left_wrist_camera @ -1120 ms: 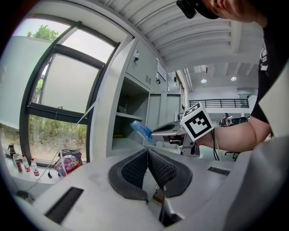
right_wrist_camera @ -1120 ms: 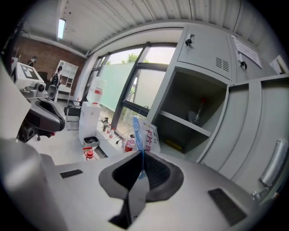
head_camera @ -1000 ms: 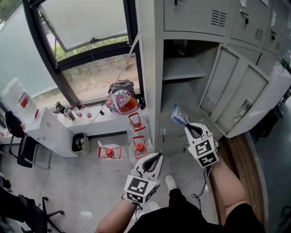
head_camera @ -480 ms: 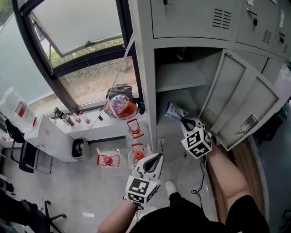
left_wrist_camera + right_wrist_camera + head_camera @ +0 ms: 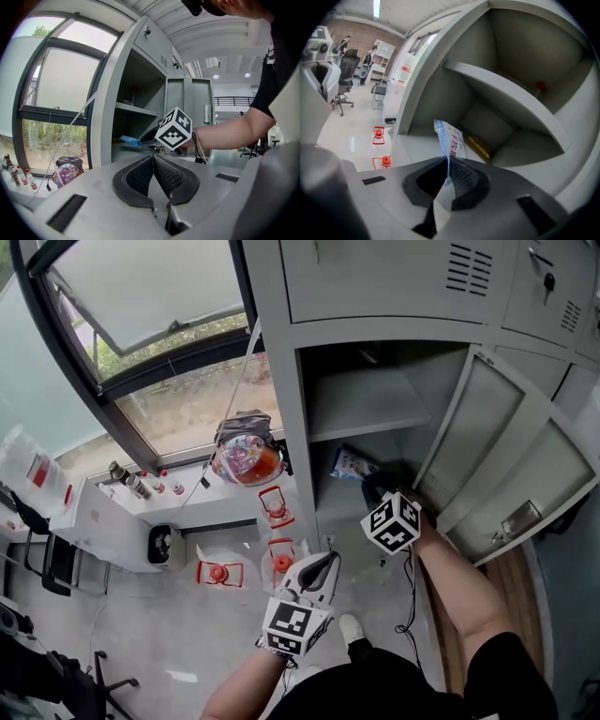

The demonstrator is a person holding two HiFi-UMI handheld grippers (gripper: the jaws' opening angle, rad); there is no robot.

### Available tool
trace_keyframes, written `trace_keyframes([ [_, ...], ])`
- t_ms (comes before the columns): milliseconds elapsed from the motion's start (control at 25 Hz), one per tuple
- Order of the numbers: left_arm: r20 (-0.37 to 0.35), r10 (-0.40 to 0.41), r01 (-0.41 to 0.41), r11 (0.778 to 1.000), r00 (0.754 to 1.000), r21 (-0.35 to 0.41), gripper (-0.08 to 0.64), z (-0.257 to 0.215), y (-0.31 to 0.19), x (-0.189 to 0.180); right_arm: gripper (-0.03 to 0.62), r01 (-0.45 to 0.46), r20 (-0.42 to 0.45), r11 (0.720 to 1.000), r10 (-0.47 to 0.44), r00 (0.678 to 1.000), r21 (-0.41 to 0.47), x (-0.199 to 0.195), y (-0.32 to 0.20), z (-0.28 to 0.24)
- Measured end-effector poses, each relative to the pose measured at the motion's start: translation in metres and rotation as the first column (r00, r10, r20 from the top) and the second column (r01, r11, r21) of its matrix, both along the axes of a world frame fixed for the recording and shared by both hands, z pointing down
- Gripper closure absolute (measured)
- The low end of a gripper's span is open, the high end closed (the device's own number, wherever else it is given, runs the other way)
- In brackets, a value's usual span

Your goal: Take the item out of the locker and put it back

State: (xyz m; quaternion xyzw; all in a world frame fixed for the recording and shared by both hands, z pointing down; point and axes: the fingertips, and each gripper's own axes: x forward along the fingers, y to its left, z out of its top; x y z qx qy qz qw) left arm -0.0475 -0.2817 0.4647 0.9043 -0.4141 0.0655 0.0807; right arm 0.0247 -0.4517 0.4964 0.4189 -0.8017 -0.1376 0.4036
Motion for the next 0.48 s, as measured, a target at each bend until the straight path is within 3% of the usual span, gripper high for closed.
trace_keyframes([
  [480, 0.016, -0.021, 0.021, 1.000, 1.000, -0.009, 0.545, 0.004, -0.018, 0.008, 0.525, -0.014, -0.113, 0.999, 0.009, 0.994, -0.042, 0.007, -0.035, 0.029],
])
